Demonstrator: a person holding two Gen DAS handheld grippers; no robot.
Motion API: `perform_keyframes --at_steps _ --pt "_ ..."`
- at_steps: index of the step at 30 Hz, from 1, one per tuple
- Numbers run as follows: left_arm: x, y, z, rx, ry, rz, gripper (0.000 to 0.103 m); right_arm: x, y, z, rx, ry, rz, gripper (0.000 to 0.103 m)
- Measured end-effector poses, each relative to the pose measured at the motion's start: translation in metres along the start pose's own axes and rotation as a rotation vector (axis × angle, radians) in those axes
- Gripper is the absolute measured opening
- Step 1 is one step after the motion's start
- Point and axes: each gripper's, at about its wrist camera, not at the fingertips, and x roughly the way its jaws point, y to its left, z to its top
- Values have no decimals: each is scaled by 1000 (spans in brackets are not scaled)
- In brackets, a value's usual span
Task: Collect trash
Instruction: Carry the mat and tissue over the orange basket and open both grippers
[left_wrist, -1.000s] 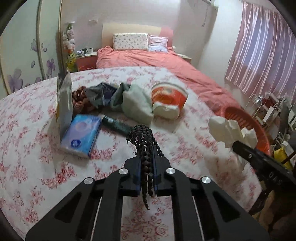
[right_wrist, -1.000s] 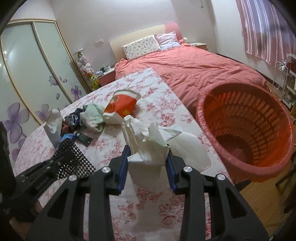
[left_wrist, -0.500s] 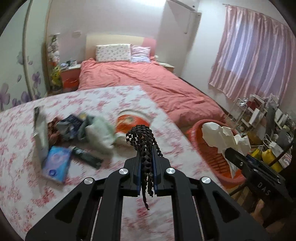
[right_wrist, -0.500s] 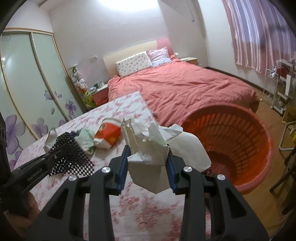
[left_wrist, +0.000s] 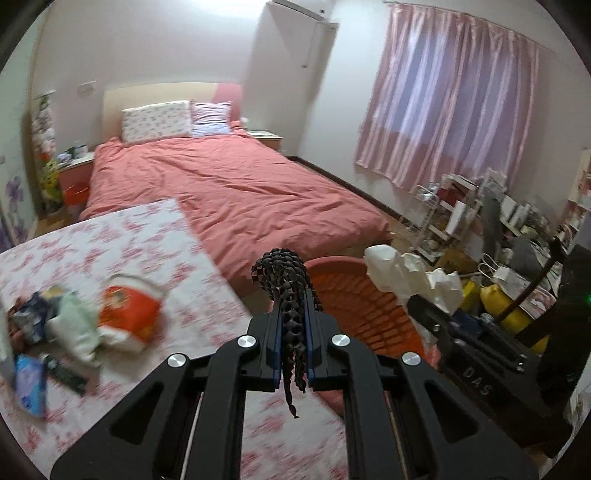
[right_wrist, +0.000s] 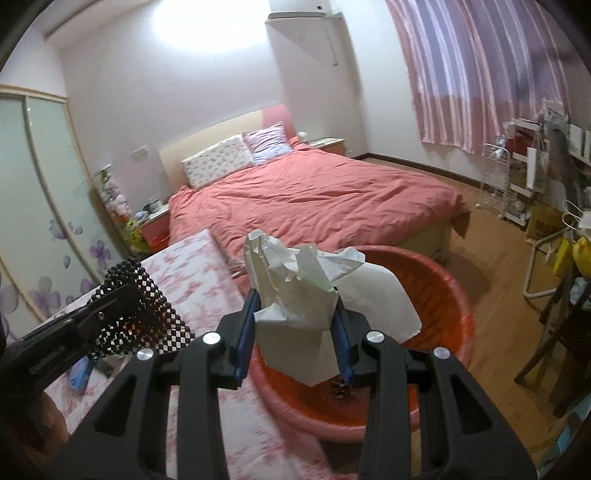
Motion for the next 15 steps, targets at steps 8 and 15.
perform_keyframes --at_steps 8,15 --pt "40 -26 1 36 43 -62 9 18 -34 7 35 2 -45 37" --pt "60 -36 -4 46 78 -84 9 32 -50 8 56 11 -57 37"
